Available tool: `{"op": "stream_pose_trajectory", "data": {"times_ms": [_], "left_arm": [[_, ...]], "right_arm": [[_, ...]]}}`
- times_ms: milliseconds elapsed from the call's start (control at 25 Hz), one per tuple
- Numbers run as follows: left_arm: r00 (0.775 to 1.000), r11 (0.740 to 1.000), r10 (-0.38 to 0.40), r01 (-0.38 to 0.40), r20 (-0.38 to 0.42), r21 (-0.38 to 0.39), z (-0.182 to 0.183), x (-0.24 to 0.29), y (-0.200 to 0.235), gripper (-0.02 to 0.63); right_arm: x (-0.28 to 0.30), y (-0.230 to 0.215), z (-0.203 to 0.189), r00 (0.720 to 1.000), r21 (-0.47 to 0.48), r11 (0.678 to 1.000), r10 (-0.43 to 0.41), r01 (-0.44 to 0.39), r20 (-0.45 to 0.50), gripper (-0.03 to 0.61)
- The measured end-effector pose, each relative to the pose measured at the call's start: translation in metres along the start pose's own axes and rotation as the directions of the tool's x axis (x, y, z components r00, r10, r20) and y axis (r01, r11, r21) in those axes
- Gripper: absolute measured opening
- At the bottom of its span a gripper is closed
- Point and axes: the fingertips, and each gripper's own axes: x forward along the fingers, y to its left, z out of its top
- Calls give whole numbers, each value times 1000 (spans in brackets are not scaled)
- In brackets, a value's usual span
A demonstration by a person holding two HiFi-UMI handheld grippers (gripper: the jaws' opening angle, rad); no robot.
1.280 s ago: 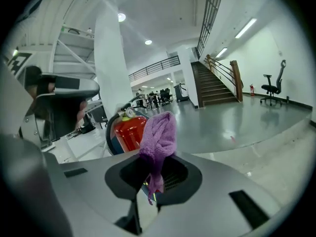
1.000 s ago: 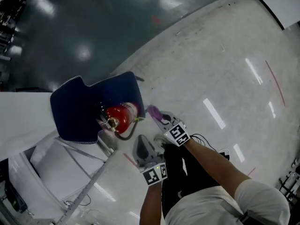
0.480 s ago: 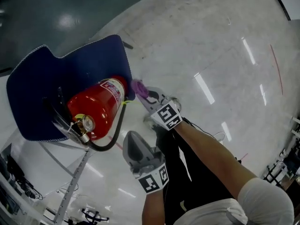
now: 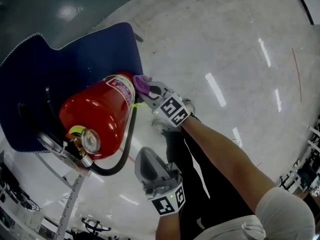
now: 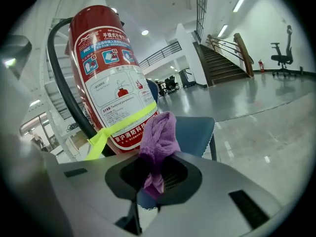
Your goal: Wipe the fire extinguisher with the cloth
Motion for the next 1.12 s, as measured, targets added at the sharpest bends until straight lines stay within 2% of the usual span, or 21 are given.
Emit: {"op": "stream_pose_trajectory", "data": {"times_ms": [200,400,840,960,1120], "left_arm": [[1000,1000,3,-3,6,0,8,-3,1,5],[1000,1000,12,-12,7,2,35,-14,-1,5],[999,1000,-14,13,45,21,103,-47,-18,5],[999,999,5,-8,54,50,122,-63,-24,5],[997,998,39,-42,72,43,150,-77,-27,5]], "right_arm": [[-15,12,28,998,-24,999,44,-43,45,51],[-48,39,72,994,-62,995,78,-73,79,51],[-115,103,182,974,-106,993,82,-61,209,51],[-130,115,198,972,-108,992,86,-64,217,51],[-143,130,216,969,-94,992,104,-85,223,51]]}}
